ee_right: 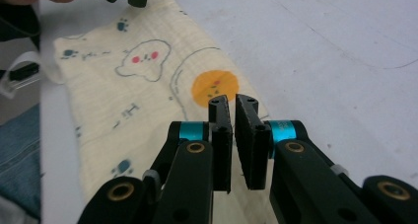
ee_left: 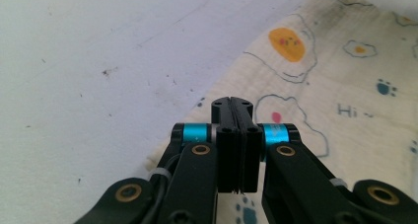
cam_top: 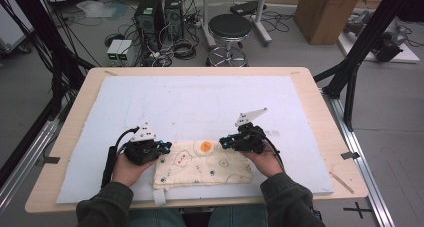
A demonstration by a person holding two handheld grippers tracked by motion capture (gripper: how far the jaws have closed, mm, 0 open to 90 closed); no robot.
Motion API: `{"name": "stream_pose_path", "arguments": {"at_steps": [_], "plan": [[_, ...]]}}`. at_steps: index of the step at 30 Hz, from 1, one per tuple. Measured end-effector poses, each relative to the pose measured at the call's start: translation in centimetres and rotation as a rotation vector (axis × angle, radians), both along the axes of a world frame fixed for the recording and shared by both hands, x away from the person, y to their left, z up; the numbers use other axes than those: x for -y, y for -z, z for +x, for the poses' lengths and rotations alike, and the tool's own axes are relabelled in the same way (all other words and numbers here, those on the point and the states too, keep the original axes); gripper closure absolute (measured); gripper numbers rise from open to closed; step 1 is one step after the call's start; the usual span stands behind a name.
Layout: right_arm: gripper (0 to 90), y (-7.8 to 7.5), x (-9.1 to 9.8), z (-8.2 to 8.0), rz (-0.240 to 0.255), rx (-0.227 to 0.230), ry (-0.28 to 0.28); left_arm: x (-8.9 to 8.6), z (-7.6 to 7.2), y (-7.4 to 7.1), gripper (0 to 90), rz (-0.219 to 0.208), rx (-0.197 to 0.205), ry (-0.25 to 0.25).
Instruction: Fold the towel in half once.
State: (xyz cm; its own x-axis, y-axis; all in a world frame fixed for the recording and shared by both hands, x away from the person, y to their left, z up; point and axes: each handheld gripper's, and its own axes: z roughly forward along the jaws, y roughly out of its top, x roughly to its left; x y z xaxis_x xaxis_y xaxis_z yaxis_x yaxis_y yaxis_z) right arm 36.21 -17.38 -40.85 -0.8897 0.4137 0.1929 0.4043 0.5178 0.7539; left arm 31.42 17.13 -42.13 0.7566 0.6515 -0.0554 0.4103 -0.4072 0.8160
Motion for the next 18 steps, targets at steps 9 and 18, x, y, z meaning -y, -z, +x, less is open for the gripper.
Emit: {"name": "stream_pose_path", "arguments": {"at_steps": [9,18], "plan": [[85.7,2.2,-1.6,1.9,-0.072,-0.042,0.026,-0.2,1.4,1.4,88.6,0.055,-0.038,-0.053],[85.5,2.8,-1.3,1.8,-0.113,-0.04,0.033,-0.2,1.3,1.9,89.1,0.091,-0.05,-0.047]]}}
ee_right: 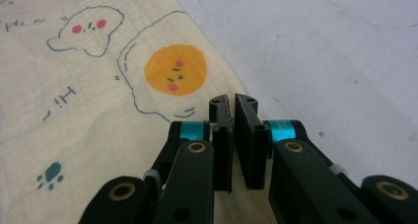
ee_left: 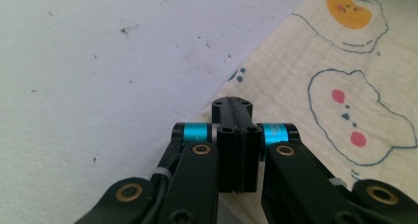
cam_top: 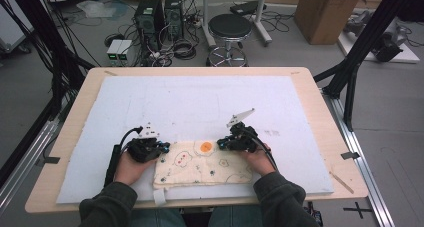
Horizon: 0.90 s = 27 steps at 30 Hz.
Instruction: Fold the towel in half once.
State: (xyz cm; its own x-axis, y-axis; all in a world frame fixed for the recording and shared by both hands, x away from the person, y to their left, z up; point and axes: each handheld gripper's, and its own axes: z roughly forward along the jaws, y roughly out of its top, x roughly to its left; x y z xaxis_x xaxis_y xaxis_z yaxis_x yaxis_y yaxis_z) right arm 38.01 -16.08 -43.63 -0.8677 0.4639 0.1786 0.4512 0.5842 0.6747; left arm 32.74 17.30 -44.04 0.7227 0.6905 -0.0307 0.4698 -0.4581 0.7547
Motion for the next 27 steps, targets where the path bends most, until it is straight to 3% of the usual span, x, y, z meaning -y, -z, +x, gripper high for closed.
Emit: {"name": "stream_pose_path", "arguments": {"at_steps": [5,14,27], "plan": [[85.2,0.3,0.9,-0.3,0.028,-0.003,0.02,0.0,-0.1,0.1,89.3,0.002,0.009,0.0],[83.2,0.1,2.5,-0.6,0.014,0.003,0.035,-0.1,-0.1,0.2,89.3,-0.004,0.01,0.002],[83.3,0.3,6.4,-1.2,0.022,0.001,0.096,-0.2,-0.2,0.2,89.4,-0.003,0.018,0.006]]}}
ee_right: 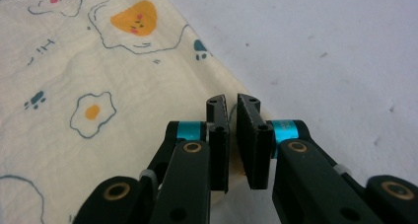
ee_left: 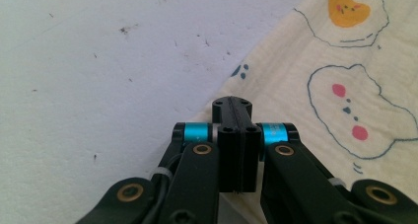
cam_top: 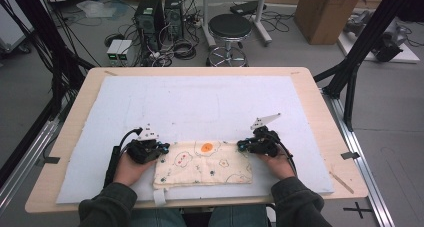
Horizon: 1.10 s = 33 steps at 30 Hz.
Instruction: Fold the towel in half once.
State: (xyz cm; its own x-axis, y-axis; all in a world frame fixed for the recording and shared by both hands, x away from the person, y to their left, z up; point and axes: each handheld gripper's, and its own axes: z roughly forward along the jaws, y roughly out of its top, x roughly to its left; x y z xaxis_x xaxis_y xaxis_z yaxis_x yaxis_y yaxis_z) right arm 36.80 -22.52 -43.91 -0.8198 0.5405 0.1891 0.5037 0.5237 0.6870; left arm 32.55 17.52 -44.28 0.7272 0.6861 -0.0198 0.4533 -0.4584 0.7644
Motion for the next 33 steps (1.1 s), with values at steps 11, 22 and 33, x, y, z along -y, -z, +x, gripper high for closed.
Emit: {"name": "stream_pose_path", "arguments": {"at_steps": [11,22,33], "plan": [[80.4,-0.4,0.0,-0.6,0.041,0.042,-0.007,0.1,-0.3,-0.1,88.7,0.016,0.026,-0.002],[78.3,-1.4,-1.2,-1.9,0.06,0.078,-0.069,0.1,-2.5,-1.6,82.6,-0.011,0.052,0.061],[78.1,-0.5,-0.4,-2.4,0.002,0.043,-0.065,-0.8,-3.2,-0.7,80.3,0.037,0.003,0.078]]}}
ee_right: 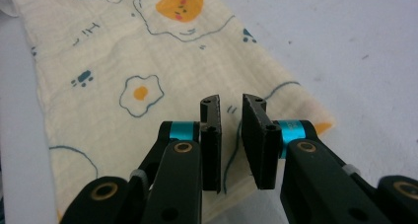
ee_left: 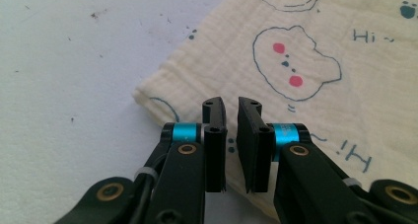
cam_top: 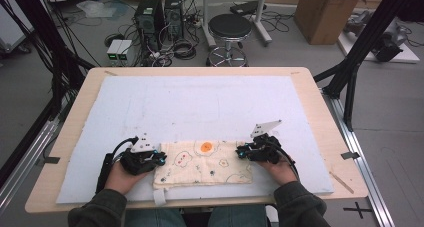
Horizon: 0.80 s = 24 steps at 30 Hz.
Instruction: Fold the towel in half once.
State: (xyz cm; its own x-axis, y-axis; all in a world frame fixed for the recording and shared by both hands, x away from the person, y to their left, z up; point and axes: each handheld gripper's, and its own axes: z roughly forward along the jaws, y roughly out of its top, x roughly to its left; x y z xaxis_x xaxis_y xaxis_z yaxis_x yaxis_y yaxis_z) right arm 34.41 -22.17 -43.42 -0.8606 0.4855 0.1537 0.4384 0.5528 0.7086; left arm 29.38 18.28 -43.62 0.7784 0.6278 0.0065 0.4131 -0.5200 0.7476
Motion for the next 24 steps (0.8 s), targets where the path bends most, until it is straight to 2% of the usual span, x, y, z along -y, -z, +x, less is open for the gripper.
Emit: {"name": "stream_pose_path", "arguments": {"at_steps": [7,9,14,16,19,20,22,24], "plan": [[78.1,0.36,0.16,-0.06,-0.02,-0.007,-0.001,-0.04,0.0,0.17,80.2,0.002,-0.001,0.003],[78.0,0.45,0.36,-0.14,-0.016,-0.002,-0.003,-0.05,-0.05,0.26,80.2,-0.01,-0.003,-0.005],[77.7,0.53,0.7,-0.39,-0.011,0.005,0.002,-0.04,-0.08,0.25,80.0,-0.005,-0.001,-0.003],[76.4,0.41,0.65,-0.45,-0.012,0.011,0.0,-0.13,0.01,0.09,77.4,-0.019,-0.018,0.0],[75.5,-0.16,0.51,-0.63,0.04,0.037,-0.006,-0.13,-0.13,-0.29,74.6,-0.054,-0.003,0.009],[75.4,-0.32,0.44,-0.63,0.039,0.042,-0.006,-0.1,-0.17,-0.4,73.7,-0.061,-0.005,0.013],[74.4,-0.31,0.37,-0.52,0.037,0.042,0.002,0.06,-0.24,-0.4,70.2,-0.059,0.001,0.023],[73.8,-0.12,0.36,-0.32,0.015,0.048,0.009,0.24,-0.22,-0.17,70.2,-0.031,-0.002,0.027]]}}
